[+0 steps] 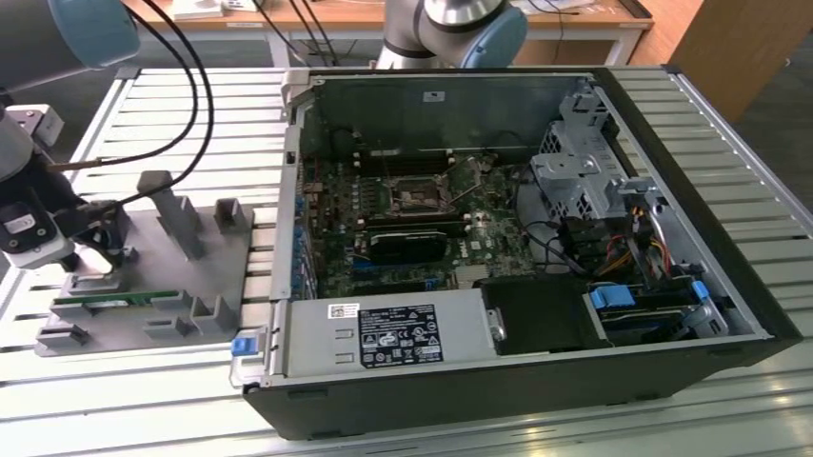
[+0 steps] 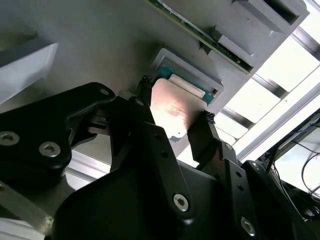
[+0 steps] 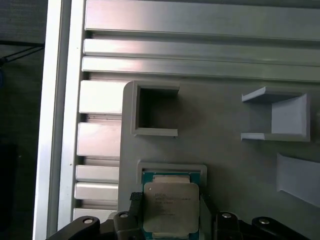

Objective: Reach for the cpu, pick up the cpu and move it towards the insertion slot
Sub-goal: 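Pick up the cpu and move it towards the insertion slot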

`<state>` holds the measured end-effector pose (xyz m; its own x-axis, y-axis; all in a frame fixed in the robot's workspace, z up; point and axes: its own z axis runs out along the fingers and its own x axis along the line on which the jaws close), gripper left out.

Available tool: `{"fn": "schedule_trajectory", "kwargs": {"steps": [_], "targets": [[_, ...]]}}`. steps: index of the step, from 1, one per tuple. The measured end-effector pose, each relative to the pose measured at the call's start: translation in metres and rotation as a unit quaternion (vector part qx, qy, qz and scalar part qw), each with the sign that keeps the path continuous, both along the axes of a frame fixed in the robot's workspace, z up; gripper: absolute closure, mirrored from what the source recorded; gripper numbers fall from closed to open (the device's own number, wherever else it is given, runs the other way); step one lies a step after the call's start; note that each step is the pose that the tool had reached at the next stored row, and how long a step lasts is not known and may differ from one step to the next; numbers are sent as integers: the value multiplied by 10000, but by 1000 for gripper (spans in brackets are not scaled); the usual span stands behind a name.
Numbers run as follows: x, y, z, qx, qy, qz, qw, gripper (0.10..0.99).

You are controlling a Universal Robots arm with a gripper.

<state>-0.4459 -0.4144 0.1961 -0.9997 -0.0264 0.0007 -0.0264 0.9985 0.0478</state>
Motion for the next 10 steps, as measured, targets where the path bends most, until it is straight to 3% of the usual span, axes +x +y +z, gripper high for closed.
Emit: {"fn": "schedule_trajectory", "kwargs": {"steps": [3, 10], "targets": [[0, 0, 61, 1, 0, 0, 10000, 549], [-4, 0, 66, 1, 0, 0, 10000, 549]]}}
